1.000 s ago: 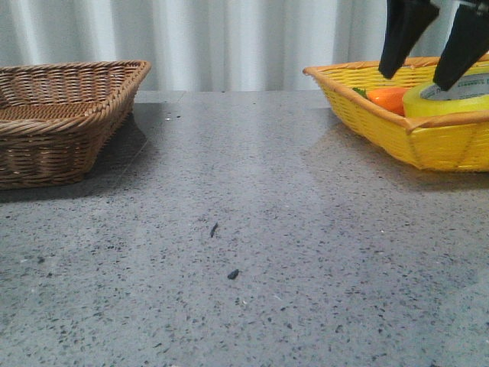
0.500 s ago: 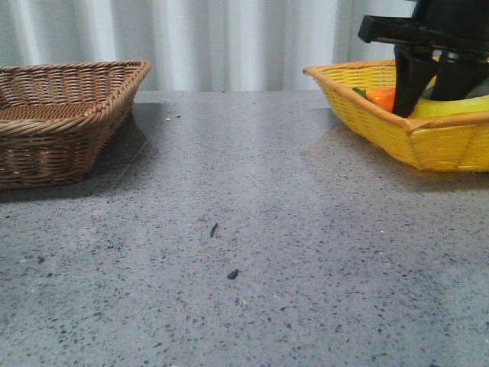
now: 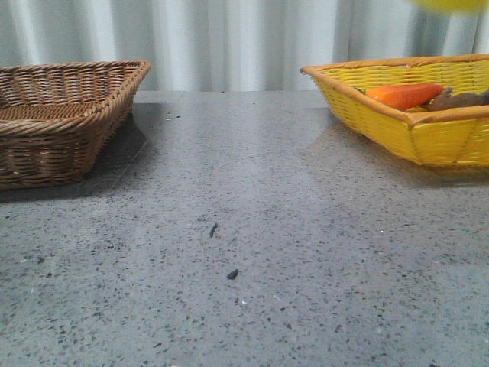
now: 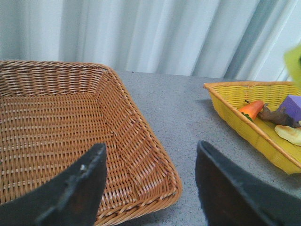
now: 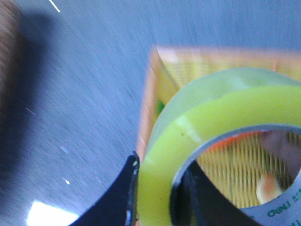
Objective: Transfer tape with both arms
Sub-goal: 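Lift the tape roll out and set it on the table between baskets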
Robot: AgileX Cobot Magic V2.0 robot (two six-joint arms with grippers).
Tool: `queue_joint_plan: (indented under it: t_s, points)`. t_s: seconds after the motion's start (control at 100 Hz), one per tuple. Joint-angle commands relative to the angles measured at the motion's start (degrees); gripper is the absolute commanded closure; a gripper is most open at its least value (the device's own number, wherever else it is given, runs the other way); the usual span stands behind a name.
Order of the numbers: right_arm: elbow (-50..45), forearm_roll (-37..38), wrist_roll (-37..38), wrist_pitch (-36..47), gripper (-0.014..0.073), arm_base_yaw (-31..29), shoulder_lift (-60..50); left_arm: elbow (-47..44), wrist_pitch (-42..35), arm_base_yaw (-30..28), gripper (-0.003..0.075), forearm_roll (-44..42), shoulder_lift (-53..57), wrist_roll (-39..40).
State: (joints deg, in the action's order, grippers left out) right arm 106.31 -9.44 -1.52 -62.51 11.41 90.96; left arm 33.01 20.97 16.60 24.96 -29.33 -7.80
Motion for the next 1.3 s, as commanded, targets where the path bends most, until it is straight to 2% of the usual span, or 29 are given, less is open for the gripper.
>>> queue_joint_plan:
  t_s: [0.0,0.17,0.52,1.01,1.11,1.29]
  points:
    - [7.58,-0.21,-0.78,3.42,0.0647,2.15,-2.8,2.07,-3.65,0.43,0.0334,1.11,-0.51,-0.01]
    - [14.03,-0.21,-0.78,4.49,0.0647,7.93,-0.61,2.07,-3.99,0.43,0.0334,1.11,-0.51,-0.01]
    - [14.27,-0.62,-0.78,1.15,0.0647,16.15,10.64,2.07,-3.33,0.43,0.0334,1.11,-0.51,-0.01]
    - [14.27,-1.91,-0.62,-2.13,0.0634,17.54,26.23,1.75,1.56,0.43,0.0334,1.11,-0.51,-0.01]
    - [14.27,-1.91,-0.46,-2.58,0.0535,17.54,26.96,1.75,2.29,0.43,0.0334,1.11,-0.51,-0.01]
    - [14.59,-2.34,-0.37,-2.82,0.0135,17.54,26.06,1.75,2.84,0.43,0.0334,1.11,-0.51,-0.01]
